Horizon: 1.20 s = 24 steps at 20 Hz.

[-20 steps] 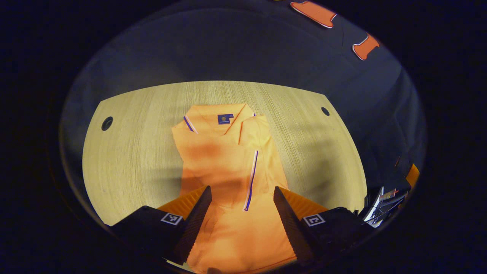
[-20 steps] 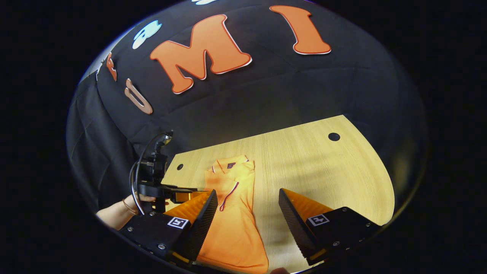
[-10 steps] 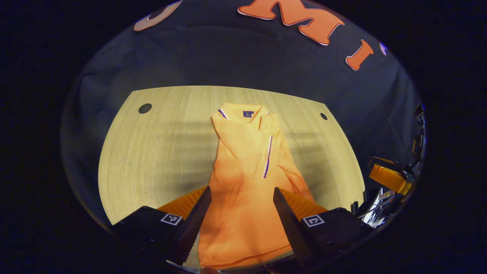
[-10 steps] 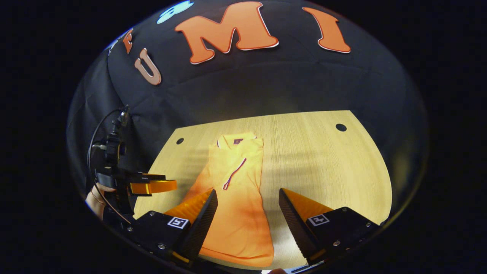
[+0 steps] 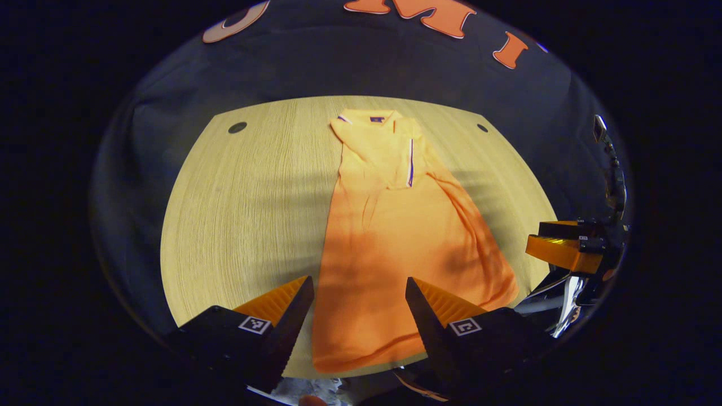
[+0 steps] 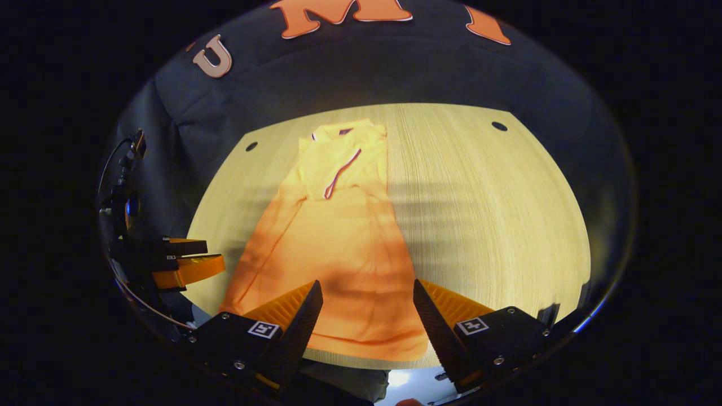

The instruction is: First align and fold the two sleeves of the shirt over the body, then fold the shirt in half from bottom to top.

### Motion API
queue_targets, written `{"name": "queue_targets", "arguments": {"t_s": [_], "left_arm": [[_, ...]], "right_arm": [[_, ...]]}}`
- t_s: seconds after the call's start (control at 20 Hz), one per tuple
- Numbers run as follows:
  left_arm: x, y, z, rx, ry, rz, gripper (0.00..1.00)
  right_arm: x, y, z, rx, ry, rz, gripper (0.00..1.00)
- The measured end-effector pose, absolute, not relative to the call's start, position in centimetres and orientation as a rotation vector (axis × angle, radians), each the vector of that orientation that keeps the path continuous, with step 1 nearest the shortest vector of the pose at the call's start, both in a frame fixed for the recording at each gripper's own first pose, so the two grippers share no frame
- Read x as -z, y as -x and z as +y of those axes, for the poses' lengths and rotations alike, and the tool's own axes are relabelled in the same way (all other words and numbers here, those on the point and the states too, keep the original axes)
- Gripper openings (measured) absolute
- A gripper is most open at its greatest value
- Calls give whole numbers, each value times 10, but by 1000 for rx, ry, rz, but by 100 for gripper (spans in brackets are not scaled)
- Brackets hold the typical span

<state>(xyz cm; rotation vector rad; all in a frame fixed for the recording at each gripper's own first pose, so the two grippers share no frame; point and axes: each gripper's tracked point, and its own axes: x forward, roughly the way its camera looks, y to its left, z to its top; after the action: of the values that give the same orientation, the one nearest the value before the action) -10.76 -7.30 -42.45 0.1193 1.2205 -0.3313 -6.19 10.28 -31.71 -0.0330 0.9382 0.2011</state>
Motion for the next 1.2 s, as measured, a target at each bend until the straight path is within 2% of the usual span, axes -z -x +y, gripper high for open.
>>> {"name": "queue_targets", "arguments": {"t_s": [0.25, 0.4, 0.75, 1.05, 1.2], "left_arm": [[449, 148, -61, 282, -119, 1327, 99], [450, 160, -66, 250, -89, 1387, 99], [463, 171, -64, 139, -64, 1460, 99], [466, 174, -53, 91, -203, 1466, 97], [466, 171, -54, 48, -170, 1456, 98]], "right_arm": [[372, 105, 89, -158, 104, 1075, 99], [395, 117, 78, -105, 129, 1135, 99], [429, 127, 66, -66, 142, 1224, 99], [432, 125, 67, -72, 183, 1286, 99], [431, 125, 68, -65, 177, 1296, 99]]}}
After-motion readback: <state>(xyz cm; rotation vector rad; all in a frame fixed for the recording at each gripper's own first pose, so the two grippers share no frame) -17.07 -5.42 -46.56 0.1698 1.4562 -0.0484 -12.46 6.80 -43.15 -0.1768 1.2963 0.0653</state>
